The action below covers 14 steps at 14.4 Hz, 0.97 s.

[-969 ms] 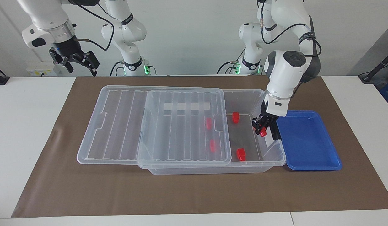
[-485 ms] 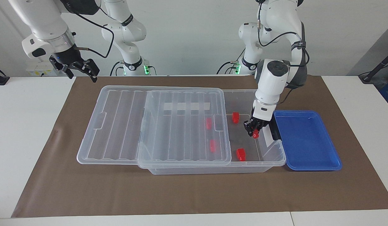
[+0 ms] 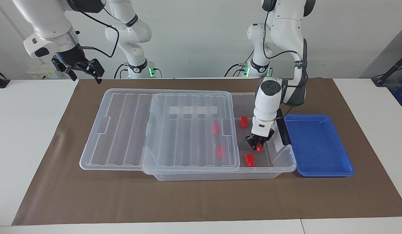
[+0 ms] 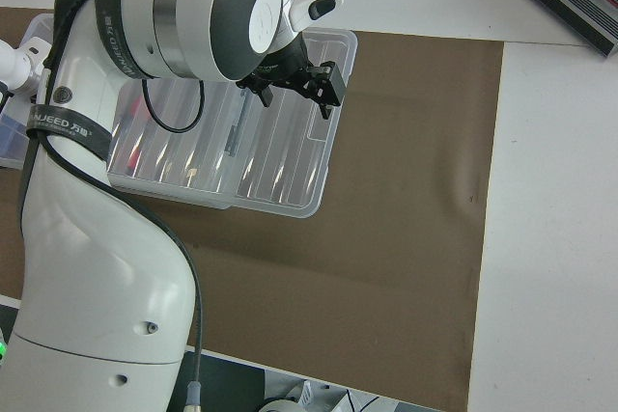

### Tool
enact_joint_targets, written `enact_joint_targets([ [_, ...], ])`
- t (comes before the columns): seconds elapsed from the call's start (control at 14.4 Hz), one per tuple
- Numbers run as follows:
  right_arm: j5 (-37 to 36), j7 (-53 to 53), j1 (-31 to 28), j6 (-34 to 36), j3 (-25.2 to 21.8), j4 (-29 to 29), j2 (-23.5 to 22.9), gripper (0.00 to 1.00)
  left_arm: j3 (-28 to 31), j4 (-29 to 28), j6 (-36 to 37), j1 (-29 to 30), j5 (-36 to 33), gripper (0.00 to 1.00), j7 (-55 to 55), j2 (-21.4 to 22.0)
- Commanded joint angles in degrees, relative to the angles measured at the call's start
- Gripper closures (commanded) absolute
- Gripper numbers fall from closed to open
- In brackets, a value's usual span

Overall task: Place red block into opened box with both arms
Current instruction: 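Lower the red block into the opened box and open the left gripper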

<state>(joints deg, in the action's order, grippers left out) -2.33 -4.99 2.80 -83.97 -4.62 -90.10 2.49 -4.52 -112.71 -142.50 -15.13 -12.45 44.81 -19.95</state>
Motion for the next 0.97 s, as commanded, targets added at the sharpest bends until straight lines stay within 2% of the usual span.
enact_joint_targets([
  [0.0,1.5,2.4,-0.9,-1.0,0.1,-0.5,0.6,0.00,0.7,-1.9,-3.6,-0.5,-1.7,1.00,1.7,0.0],
  [0.21,1.5,2.6,-1.0,-1.1,0.1,-1.2,0.9,0.00,0.8,-3.1,-5.2,-0.2,-1.7,1.00,1.7,0.0],
  [0.28,1.5,2.5,-1.0,-1.1,0.1,-1.4,0.9,0.00,0.8,-3.1,-5.2,-0.2,-1.7,0.90,1.7,0.0],
  [0.35,1.5,2.5,-1.0,-1.1,0.1,-1.6,0.9,0.00,0.8,-3.1,-5.2,-0.2,-1.7,0.39,1.7,0.0],
  [0.42,1.5,2.5,-1.0,-1.1,0.1,-1.6,1.0,0.00,0.8,-3.0,-5.1,-0.1,-1.7,0.00,1.7,0.0],
  [0.76,1.5,2.6,-1.0,-1.2,0.1,-1.7,1.2,0.00,0.9,-1.1,-3.6,0.2,-1.7,0.00,1.3,0.7],
  [0.9,1.5,2.6,-1.0,-1.2,0.1,-1.7,1.2,0.00,1.0,4.9,5.3,0.4,-1.7,0.00,0.6,2.4],
])
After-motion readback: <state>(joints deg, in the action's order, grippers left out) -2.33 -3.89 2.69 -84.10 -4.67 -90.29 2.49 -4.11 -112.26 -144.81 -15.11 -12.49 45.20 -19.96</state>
